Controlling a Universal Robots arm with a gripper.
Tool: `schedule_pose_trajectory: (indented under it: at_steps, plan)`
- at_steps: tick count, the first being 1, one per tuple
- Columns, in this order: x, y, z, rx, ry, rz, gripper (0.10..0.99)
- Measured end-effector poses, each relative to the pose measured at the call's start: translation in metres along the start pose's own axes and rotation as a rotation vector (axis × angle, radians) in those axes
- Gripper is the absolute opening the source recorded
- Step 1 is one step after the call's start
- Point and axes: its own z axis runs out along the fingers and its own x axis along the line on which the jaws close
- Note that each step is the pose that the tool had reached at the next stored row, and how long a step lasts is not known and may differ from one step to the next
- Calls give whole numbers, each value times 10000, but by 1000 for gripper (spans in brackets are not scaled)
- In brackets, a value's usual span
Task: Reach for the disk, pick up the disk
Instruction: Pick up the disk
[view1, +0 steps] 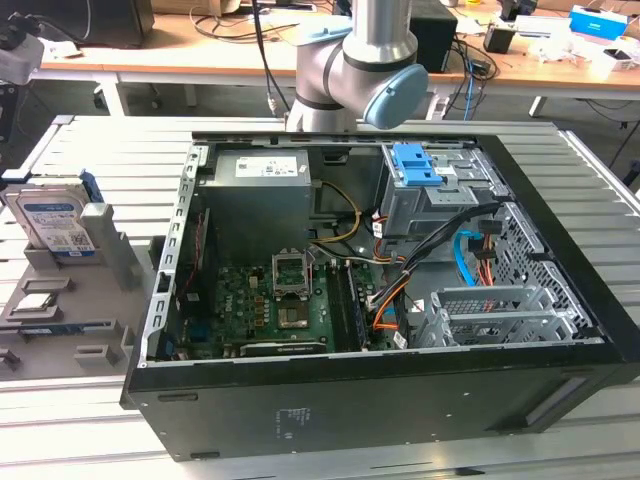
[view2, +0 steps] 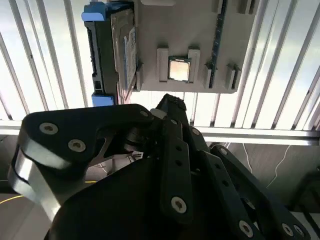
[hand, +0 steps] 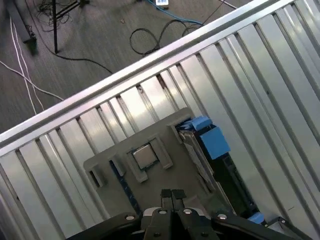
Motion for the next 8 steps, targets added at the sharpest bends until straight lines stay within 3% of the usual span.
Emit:
schedule_pose_trajectory:
  at_steps: [8]
  plan:
    - [0, 0, 0, 0, 47, -1254, 106]
